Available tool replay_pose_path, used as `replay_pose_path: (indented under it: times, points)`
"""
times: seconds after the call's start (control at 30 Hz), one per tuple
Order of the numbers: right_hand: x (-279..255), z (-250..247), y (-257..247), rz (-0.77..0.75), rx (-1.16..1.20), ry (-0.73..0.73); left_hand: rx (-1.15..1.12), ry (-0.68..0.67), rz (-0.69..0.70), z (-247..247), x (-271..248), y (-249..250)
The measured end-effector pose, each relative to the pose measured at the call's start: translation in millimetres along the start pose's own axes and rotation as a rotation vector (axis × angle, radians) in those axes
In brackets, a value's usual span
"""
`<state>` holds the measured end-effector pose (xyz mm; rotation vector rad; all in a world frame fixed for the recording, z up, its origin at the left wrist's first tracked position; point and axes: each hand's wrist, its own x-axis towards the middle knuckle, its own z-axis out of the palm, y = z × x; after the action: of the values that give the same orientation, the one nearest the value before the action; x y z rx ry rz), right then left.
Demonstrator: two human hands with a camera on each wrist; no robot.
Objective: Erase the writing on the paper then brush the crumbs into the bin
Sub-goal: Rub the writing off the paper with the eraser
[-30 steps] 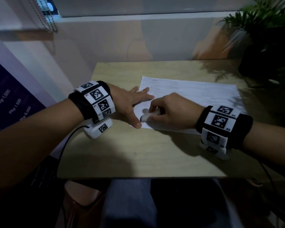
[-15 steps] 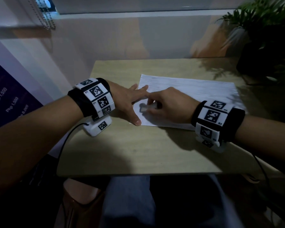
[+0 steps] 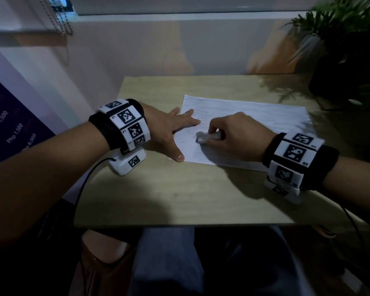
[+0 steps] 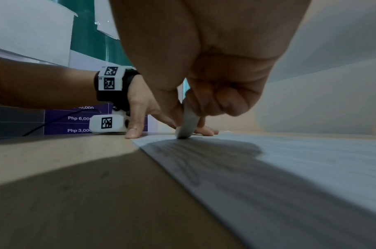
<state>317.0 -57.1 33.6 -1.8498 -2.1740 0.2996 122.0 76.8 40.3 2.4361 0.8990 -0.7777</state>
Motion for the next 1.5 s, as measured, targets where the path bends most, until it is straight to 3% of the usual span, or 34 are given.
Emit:
replay_pose_path:
  times: [0.13,0.3,0.43,0.57,0.73,0.87,1.03,1.2,1.33,1.5]
  points:
    - [-11,-4,-6,-0.098,0.082,-0.171,0.014,-0.011,0.002,-1,0,1]
    - [-4,-1,5,-0.052,0.092,-0.042,0.066,0.043,-0.005,3,-1,10]
    - [-8,1,4,-0.089,0.101,-0.111,0.044,0.05,0.063,1,3,11]
    - [-3,-4,9,-0.036,0.067,-0.028,0.009,0.027,0.096,4,9,2]
    - [-10,-5,2,-0.077,0.117,-0.16,0.028,0.008,0.087,3,11,-1]
    - [-4,-3,6,-0.028,0.07,-0.028,0.018,-0.002,0.068,4,10,-3]
    - [-12,-6,-2,-0.118,0.114,-0.178,0.035,0.003,0.082,1,8,2]
    - [-6,-3,4,-0.045,0.045,-0.036,0.03,-0.005,0.079,2,7,1]
    - [-15,-6,-5,-0.122,0.143,-0.184,0.019,0.006,0.091,0,5,4]
    - [-8,-5,2,-0.066,0.051,-0.028,0.022,-0.007,0.072,3,8,-2]
